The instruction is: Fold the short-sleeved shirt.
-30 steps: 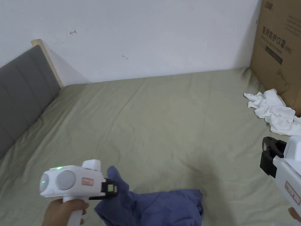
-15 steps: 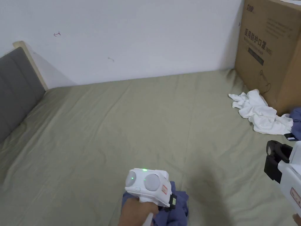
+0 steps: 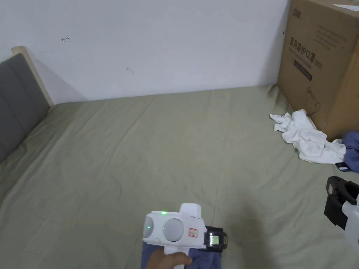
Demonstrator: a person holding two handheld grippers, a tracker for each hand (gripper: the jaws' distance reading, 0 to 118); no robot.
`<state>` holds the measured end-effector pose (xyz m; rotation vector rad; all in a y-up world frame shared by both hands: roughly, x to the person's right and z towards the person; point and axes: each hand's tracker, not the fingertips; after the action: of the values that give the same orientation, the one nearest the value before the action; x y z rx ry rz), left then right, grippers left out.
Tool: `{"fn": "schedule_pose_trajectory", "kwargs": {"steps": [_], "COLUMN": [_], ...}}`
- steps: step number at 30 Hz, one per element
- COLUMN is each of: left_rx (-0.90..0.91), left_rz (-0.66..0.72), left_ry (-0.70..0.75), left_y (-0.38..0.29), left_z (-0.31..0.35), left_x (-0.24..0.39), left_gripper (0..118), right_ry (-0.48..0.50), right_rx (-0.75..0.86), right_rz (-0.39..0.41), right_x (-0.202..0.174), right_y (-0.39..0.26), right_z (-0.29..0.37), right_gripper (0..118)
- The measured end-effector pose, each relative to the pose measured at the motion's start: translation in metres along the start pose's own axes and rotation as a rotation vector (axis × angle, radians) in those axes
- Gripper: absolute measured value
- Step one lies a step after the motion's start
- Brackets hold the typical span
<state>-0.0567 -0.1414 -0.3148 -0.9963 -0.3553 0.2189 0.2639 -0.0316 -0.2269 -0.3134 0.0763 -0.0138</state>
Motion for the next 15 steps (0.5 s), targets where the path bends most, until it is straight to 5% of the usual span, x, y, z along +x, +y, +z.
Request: {"fn": "schedule_pose_trajectory", "kwargs": {"steps": [6, 7, 11, 15], "left_rx": [0.207, 0.232, 0.280, 0.243], "left_rz": [-0.137, -0.156, -0.188, -0.208], "left_ry": [0.153, 0.177, 0.206, 0.214], "left_y": [-0.005, -0.009, -0.027, -0.046], "left_z": [0.039, 0.040, 0.027, -0.001], "left_x": [-0.021, -0.025, -0.034, -0.035], "left_gripper": [83, 76, 4, 0], "right_ry": [0.013, 0.016, 0.026, 0.025], "right_rx": [0.008, 0.011, 0.011, 0.012], "right_rz": [0.002, 0.002, 0.006, 0.006], "right_x": [-0.006, -0.007, -0.009, -0.009], "right_y": [0.005, 0.006, 0.007, 0.007], "right_z": [0.000, 0.000, -0.001, 0.002], "right_gripper": [0, 0, 0, 0]}}
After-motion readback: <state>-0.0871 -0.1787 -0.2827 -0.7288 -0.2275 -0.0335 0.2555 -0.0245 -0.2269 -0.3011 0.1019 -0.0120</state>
